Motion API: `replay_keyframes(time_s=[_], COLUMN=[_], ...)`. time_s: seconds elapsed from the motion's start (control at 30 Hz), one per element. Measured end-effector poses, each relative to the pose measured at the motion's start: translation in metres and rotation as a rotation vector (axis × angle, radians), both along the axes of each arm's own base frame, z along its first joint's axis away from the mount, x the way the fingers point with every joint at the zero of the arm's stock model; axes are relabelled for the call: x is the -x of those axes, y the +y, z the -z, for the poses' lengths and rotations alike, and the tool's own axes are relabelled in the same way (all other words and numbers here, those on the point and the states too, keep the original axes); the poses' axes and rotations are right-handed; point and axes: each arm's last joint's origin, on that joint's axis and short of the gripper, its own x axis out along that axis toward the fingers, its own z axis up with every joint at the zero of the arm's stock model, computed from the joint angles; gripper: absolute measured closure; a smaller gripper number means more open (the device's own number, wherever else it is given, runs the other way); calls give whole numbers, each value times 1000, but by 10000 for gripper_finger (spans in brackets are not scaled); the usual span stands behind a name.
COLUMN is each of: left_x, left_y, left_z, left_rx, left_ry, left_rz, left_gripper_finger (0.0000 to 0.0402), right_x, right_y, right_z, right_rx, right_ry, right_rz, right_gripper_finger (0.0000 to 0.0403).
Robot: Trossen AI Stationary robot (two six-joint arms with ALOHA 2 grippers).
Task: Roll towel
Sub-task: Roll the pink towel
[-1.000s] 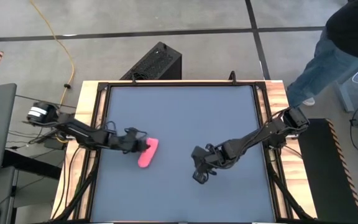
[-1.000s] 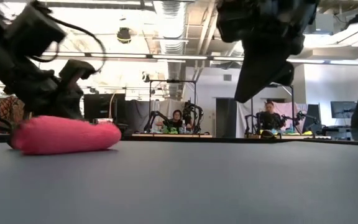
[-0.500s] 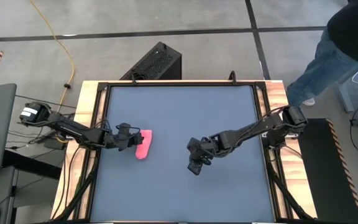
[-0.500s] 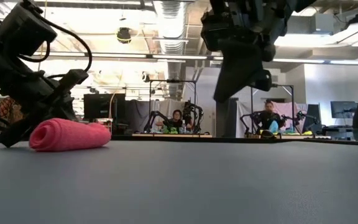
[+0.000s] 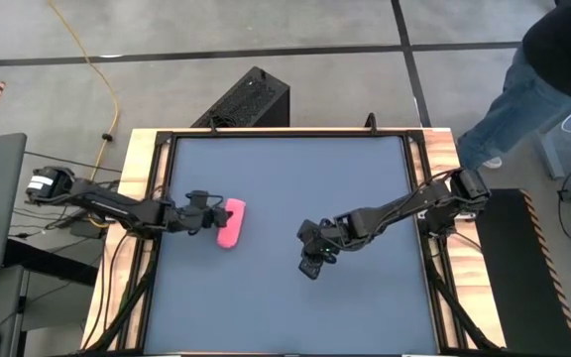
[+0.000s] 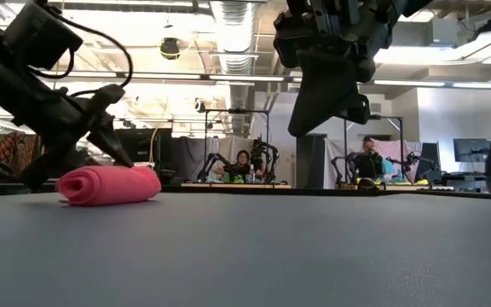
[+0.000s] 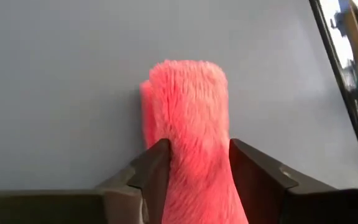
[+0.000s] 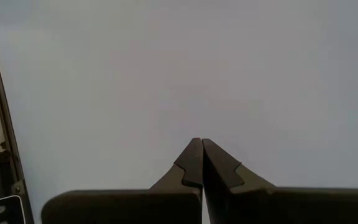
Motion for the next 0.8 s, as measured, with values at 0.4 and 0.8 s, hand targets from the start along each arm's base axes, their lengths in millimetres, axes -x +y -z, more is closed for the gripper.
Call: replay_keyframes(time_s=[0.4, 0.8], left_x=[7, 19], left_y=[19, 30], left_z=[-10, -36], left_rx=[-38, -181], left_ry=[51, 53], left_rz=[241, 202], left_gripper_finger=[243, 251], right_x=[-1, 0], right_y=[-2, 0], right_z=[0, 0], right_rx=[-7, -37], right_ry=[-2, 5], right_rz=[9, 12], right_gripper_finger=[381, 381])
